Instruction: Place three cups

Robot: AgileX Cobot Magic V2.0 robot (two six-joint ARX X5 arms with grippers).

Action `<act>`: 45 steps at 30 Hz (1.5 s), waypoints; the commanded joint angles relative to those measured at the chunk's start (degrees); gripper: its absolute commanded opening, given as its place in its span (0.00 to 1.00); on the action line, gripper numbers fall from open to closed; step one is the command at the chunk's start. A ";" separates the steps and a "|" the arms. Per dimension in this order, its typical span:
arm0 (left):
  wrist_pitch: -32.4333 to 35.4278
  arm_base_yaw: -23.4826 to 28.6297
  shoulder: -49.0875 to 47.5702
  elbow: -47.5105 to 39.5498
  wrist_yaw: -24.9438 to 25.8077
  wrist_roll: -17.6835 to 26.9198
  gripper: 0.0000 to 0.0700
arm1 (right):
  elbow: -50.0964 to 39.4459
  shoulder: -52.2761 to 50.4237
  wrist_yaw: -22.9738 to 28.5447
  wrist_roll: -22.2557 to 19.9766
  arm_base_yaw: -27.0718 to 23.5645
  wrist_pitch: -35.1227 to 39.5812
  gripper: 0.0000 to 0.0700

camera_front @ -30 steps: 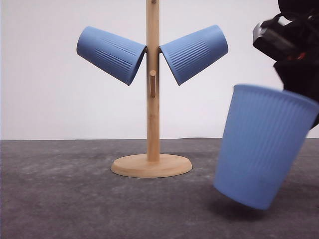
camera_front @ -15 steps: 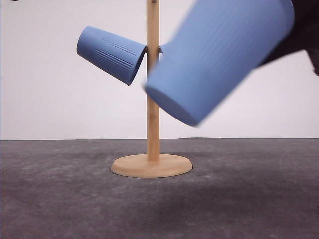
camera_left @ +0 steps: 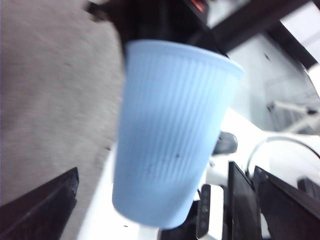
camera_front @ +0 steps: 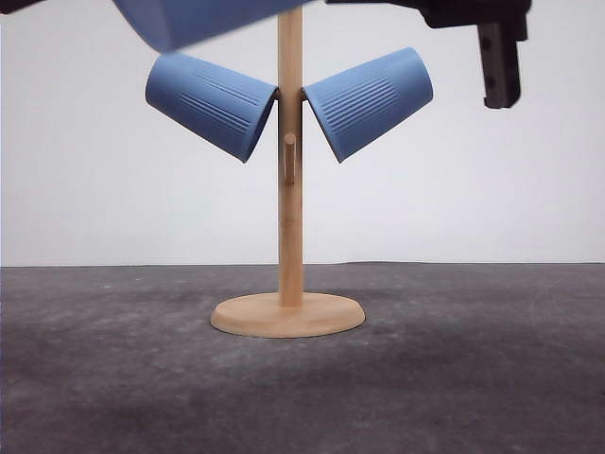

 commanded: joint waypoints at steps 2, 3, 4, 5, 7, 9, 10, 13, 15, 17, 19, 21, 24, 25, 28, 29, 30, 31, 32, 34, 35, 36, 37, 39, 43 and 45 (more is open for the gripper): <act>0.31 -3.01 1.46 0.59 1.31 3.19 0.98 | 1.31 0.61 -0.81 2.57 0.94 1.47 0.00; 0.31 -3.89 1.86 0.61 1.27 3.26 0.98 | 1.31 0.61 -1.19 2.82 1.10 1.88 0.00; 0.31 -4.75 2.34 0.59 1.15 3.27 0.98 | 1.31 0.61 -2.09 2.99 1.30 2.26 0.00; 0.31 -5.60 2.86 0.59 1.07 3.27 0.98 | 1.31 0.61 -3.32 3.23 1.49 2.62 0.00; 0.41 -6.95 3.84 0.59 1.02 3.42 0.98 | 1.31 0.61 -5.05 4.00 1.83 3.25 0.00; 0.77 -7.94 4.50 0.61 0.94 3.61 0.98 | 1.31 0.61 -5.60 4.22 2.24 3.45 0.00; 1.28 -8.39 4.76 0.61 0.91 3.65 0.98 | 1.31 0.61 -5.59 4.24 2.48 3.40 0.00; 2.90 -9.27 5.03 0.59 0.91 3.60 0.97 | 1.31 0.61 -5.54 4.22 2.87 3.39 0.00; 3.32 -9.61 5.04 0.59 0.87 3.64 0.96 | 1.31 0.61 -5.54 4.24 2.91 3.39 0.00; 3.20 -9.64 5.05 0.61 0.68 3.62 0.92 | 1.31 0.61 -5.58 4.24 2.91 3.43 0.00; 2.91 -9.64 5.07 0.59 0.69 3.63 0.81 | 1.31 0.61 -5.69 4.24 2.91 3.53 0.00; 2.85 -9.64 5.05 0.61 0.69 3.62 0.77 | 1.31 0.59 -5.74 4.26 2.91 3.64 0.00; 2.82 -9.64 5.06 0.59 0.69 3.62 0.77 | 1.31 0.59 -6.82 4.58 2.91 4.41 0.00; 2.82 -9.64 5.05 0.61 0.69 3.63 0.75 | 1.31 0.59 -7.32 4.80 2.91 4.87 0.00; 2.85 -9.64 5.04 0.59 0.69 3.62 0.67 | 1.31 0.59 -8.98 5.73 2.93 6.39 0.00; 2.86 -9.64 5.06 0.59 0.69 3.64 0.66 | 1.31 0.59 -9.21 5.75 2.91 6.52 0.00; 2.87 -9.64 5.07 0.59 0.69 3.64 0.66 | 1.31 0.59 -9.21 5.73 2.91 6.55 0.00; 2.87 -9.64 5.05 0.59 0.69 3.64 0.66 | 1.31 0.59 -9.23 5.73 2.91 6.56 0.00; 2.91 -9.64 5.06 0.59 0.69 3.64 0.66 | 1.31 0.59 -9.23 5.71 2.91 6.56 0.00; 2.97 -9.64 5.04 0.59 0.69 3.64 0.59 | 1.31 0.59 -9.48 5.68 2.91 6.56 0.00; 2.98 -9.64 5.04 0.59 0.69 3.66 0.55 | 1.31 0.59 -9.65 5.67 2.91 6.56 0.00; 3.02 -9.64 5.06 0.59 0.69 3.66 0.52 | 1.31 0.59 -9.77 5.66 2.91 6.56 0.00; 3.06 -9.64 5.05 0.59 0.69 3.68 0.50 | 1.31 0.59 -9.78 5.66 2.91 6.56 0.00; 3.09 -9.64 5.06 0.59 0.69 3.68 0.50 | 1.31 0.59 -9.78 5.66 2.91 6.56 0.01; 3.04 -9.64 5.04 0.61 0.69 3.66 0.50 | 1.31 0.59 -9.76 5.66 2.91 6.56 0.25; 3.02 -9.63 5.07 0.59 0.69 3.66 0.50 | 1.31 0.59 -9.74 5.66 2.91 6.56 0.36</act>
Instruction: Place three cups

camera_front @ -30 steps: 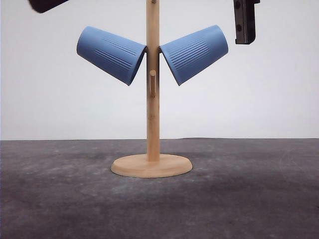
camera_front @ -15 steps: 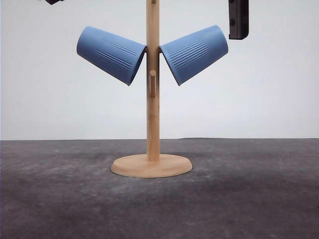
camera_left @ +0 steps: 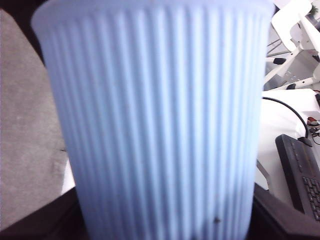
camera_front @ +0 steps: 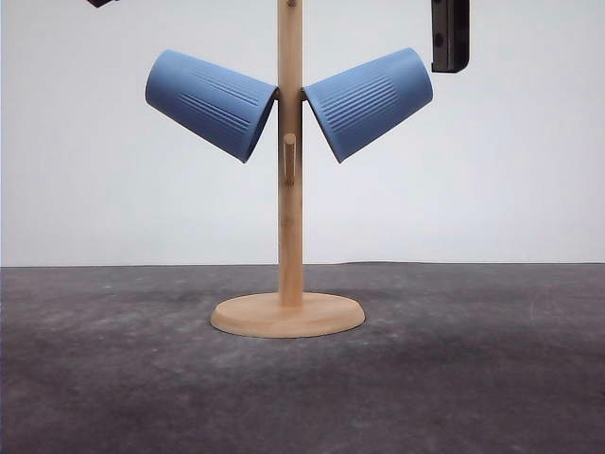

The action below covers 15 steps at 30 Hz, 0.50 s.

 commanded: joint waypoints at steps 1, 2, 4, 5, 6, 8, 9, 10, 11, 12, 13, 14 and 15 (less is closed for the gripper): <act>0.36 -0.55 0.61 0.59 0.14 0.76 0.50 | 0.61 0.11 -0.32 0.59 0.18 0.43 0.38; 0.31 -0.55 0.59 0.59 0.14 0.73 0.50 | 0.61 0.07 -0.14 0.59 0.10 0.65 0.39; 0.18 -0.55 0.59 0.59 0.14 0.57 0.50 | 0.61 -0.36 -0.10 0.57 -0.45 0.92 0.39; 0.17 -0.55 0.61 0.59 0.14 0.30 0.50 | 0.61 -0.65 0.00 0.55 -0.96 1.06 0.39; 0.19 -0.55 0.59 0.59 0.14 -0.04 0.50 | 0.63 -1.06 0.05 0.51 -1.56 1.07 0.39; 0.14 -0.53 0.59 0.59 0.14 -0.37 0.50 | 0.66 -2.48 0.06 0.15 -3.76 1.07 0.39; 0.13 -0.52 0.59 0.61 0.14 -0.55 0.50 | 0.66 -3.28 0.04 0.13 -5.02 1.05 0.39; 0.19 -0.52 0.59 0.61 0.12 -1.04 0.50 | 0.66 -4.06 -0.02 0.09 -6.29 1.05 0.39; 0.22 -0.52 0.61 0.61 0.12 -1.48 0.50 | 0.66 -4.92 -0.15 0.05 -7.79 1.05 0.39; 0.20 -0.52 0.59 0.59 0.14 -1.75 0.50 | 0.66 -5.69 -0.22 -0.09 -9.22 1.05 0.39; 0.20 -0.52 0.59 0.59 0.12 -2.06 0.50 | 0.66 -6.47 -0.21 -0.15 -10.78 1.05 0.39; 0.22 -0.52 0.59 0.59 0.08 -2.62 0.50 | 0.66 -7.21 -0.21 -0.30 -12.52 1.03 0.39; 0.22 -0.52 0.59 0.59 -0.08 -3.53 0.50 | 0.66 -8.06 -0.19 -0.55 -14.51 0.89 0.39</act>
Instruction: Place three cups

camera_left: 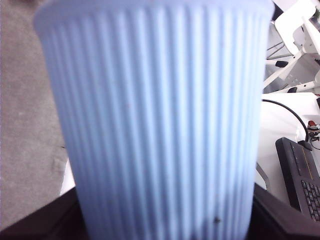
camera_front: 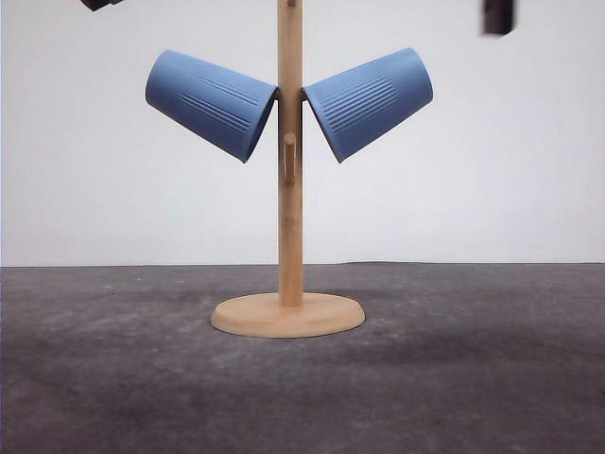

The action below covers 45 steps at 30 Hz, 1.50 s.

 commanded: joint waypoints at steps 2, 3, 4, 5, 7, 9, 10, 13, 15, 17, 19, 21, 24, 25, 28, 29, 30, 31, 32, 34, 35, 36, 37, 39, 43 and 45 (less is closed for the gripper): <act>0.28 -0.52 0.59 0.59 -1.00 -4.52 0.50 | 0.68 -0.88 -0.17 -0.65 -4.37 -0.76 0.39; 0.28 -0.52 0.59 0.59 -1.88 -6.62 0.50 | 0.68 -1.50 -0.14 -1.14 -6.05 -1.47 0.39; 0.33 -0.52 0.59 0.59 -2.89 -9.20 0.50 | 0.68 -2.04 0.09 -1.88 -7.70 -2.31 0.39; 0.42 -0.52 0.59 0.61 -3.75 -11.78 0.50 | 0.68 -2.50 0.52 -2.70 -9.06 -3.02 0.39; 0.89 -0.52 0.59 0.61 -4.10 -17.04 0.50 | 0.68 -3.23 2.57 -4.49 -11.32 -4.51 0.39; 2.14 -0.52 0.59 0.61 -4.09 -22.72 0.50 | 0.68 -3.65 5.13 -6.42 -12.76 -5.88 0.39; 3.23 -0.48 0.59 0.59 -4.10 -26.22 0.50 | 0.68 -3.77 7.21 -7.86 -13.43 -6.99 0.39; 7.77 -0.42 0.92 0.59 -4.10 -37.54 0.50 | 0.68 -3.78 12.30 -11.39 -14.05 -10.09 0.39; 11.41 -0.42 1.35 0.59 -4.07 -44.58 0.50 | 0.68 -3.76 15.62 -13.59 -14.03 -11.82 0.39; 15.26 -0.42 2.31 0.61 -3.84 -51.40 0.50 | 0.68 -3.76 19.10 -15.34 -14.03 -13.07 0.39; 18.42 -0.37 3.73 0.59 -3.03 -57.18 0.50 | 0.68 -3.78 21.99 -16.41 -14.03 -13.86 0.39; 21.16 -0.02 5.35 0.59 -1.73 -61.67 0.50 | 0.68 -3.78 24.13 -17.47 -14.03 -14.24 0.39; 25.05 0.83 8.12 0.59 0.42 -66.52 0.50 | 0.68 -3.76 26.14 -18.58 -14.03 -14.21 0.39; 25.96 1.23 8.93 0.59 0.64 -67.64 0.50 | 0.68 -3.78 26.54 -18.84 -14.03 -14.21 0.39; 28.03 3.45 11.43 0.59 0.63 -70.49 0.50 | 0.68 -3.78 26.95 -19.19 -14.03 -14.21 0.39; 28.32 4.24 12.08 0.59 0.55 -70.89 0.50 | 0.68 -3.78 26.97 -19.35 -14.03 -14.19 0.39; 28.49 4.95 12.52 0.59 0.46 -71.21 0.50 | 0.68 -3.78 26.95 -19.53 -14.03 -14.19 0.39; 28.56 5.72 12.82 0.59 0.41 -71.30 0.50 | 0.68 -3.78 26.97 -19.59 -14.03 -14.19 0.39; 28.55 6.58 13.00 0.59 0.22 -71.26 0.50 | 0.68 -3.78 26.95 -19.76 -14.03 -14.19 0.39; 28.46 7.95 13.03 0.53 -0.07 -70.49 0.50 | 0.68 -3.78 26.97 -20.21 -14.03 -14.19 0.39; 28.46 8.56 13.03 0.51 -0.19 -70.04 0.50 | 0.68 -3.78 26.97 -20.26 -14.03 -14.17 0.39; 28.34 9.23 13.03 0.49 -0.11 -69.18 0.50 | 0.68 -3.78 26.97 -20.33 -14.03 -14.15 0.39; 27.96 9.89 13.03 0.47 -0.01 -68.39 0.50 | 0.68 -3.78 26.97 -20.37 -14.03 -14.14 0.39; 26.81 11.15 13.03 0.15 0.61 -67.24 0.50 | 0.68 -3.78 26.96 -20.37 -14.03 -14.14 0.39; 25.11 12.08 13.03 -2.11 1.30 -64.97 0.51 | 0.68 -3.78 26.97 -20.40 -14.03 -13.99 0.39; 25.62 12.29 13.03 -3.76 1.36 -64.28 0.51 | 0.68 -3.78 27.02 -20.41 -14.03 -13.97 0.39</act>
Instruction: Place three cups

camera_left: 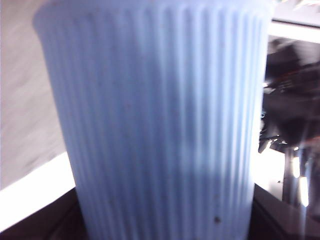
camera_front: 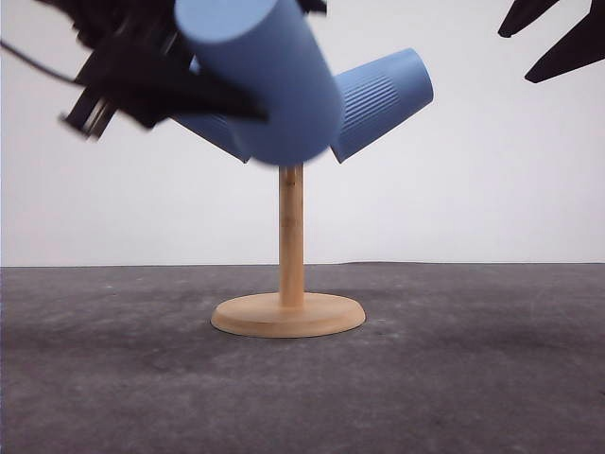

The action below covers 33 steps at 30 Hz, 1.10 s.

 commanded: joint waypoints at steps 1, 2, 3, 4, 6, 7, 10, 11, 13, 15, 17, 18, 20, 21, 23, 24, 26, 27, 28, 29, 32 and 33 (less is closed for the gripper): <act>1.58 -0.17 0.42 -0.90 0.60 2.03 0.51 | 0.68 0.44 0.07 -0.70 0.09 0.33 0.39; 2.53 -0.17 0.42 -1.73 0.58 1.81 0.51 | 0.68 0.46 0.10 -0.70 0.09 0.33 0.39; 3.78 -0.17 0.42 -2.51 0.56 1.38 0.51 | 0.68 0.46 0.10 -0.70 0.09 0.33 0.39; 5.26 -0.17 0.41 -3.23 0.60 0.92 0.51 | 0.68 0.46 0.10 -0.70 0.09 0.33 0.39; 9.16 -0.14 0.39 -4.46 0.80 -0.56 0.51 | 0.68 0.46 0.12 -0.70 0.09 0.33 0.39; 11.42 -0.09 0.39 -5.10 0.91 -1.65 0.51 | 0.68 0.46 0.13 -0.70 0.09 0.33 0.39; 18.80 0.02 0.39 -7.56 1.07 -5.51 0.51 | 0.68 0.45 0.16 -0.70 0.09 0.33 0.39; 21.51 0.02 0.39 -8.68 0.85 -7.06 0.51 | 0.68 0.44 0.21 -0.70 0.09 0.33 0.39; 27.99 0.08 0.39 -11.23 0.42 -10.35 0.51 | 0.68 0.46 0.62 -0.70 0.09 0.30 0.39; 36.06 0.34 0.39 -13.88 0.20 -14.92 0.51 | 0.68 0.46 1.33 -0.70 0.09 0.20 0.39; 45.07 0.62 0.41 -16.56 -0.50 -20.75 0.51 | 0.68 0.46 1.67 -0.70 0.09 0.05 0.39; 48.79 0.73 0.44 -17.82 -1.10 -23.18 0.51 | 0.68 0.46 1.68 -0.70 0.09 0.07 0.39; 54.23 0.89 0.50 -19.99 -2.25 -27.12 0.51 | 0.68 0.46 1.78 -0.70 0.09 0.13 0.39; 55.90 1.00 0.50 -20.79 -2.44 -27.94 0.51 | 0.68 0.46 1.80 -0.70 0.09 0.13 0.39; 58.56 1.17 0.50 -22.19 -2.61 -30.22 0.51 | 0.68 0.46 1.79 -0.70 0.09 0.15 0.39; 59.02 1.22 0.52 -22.38 -2.57 -30.50 0.51 | 0.68 0.46 1.79 -0.70 0.09 0.15 0.39; 59.35 1.25 0.52 -22.47 -2.69 -30.79 0.51 | 0.68 0.46 1.79 -0.70 0.09 0.15 0.39; 59.34 1.26 0.57 -22.47 -2.97 -30.80 0.51 | 0.68 0.47 1.79 -0.70 0.09 0.15 0.39; 59.37 1.27 0.66 -22.47 -3.22 -30.79 0.51 | 0.68 0.48 1.79 -0.70 0.09 0.16 0.39; 59.47 1.29 0.79 -22.47 -3.39 -30.79 0.51 | 0.68 0.48 1.79 -0.70 0.09 0.17 0.39; 59.67 1.67 1.71 -22.47 -3.43 -30.92 0.51 | 0.68 0.48 1.79 -0.70 0.09 0.17 0.39; 59.73 1.68 2.05 -22.47 -3.66 -30.91 0.51 | 0.68 0.48 1.79 -0.70 0.09 0.17 0.39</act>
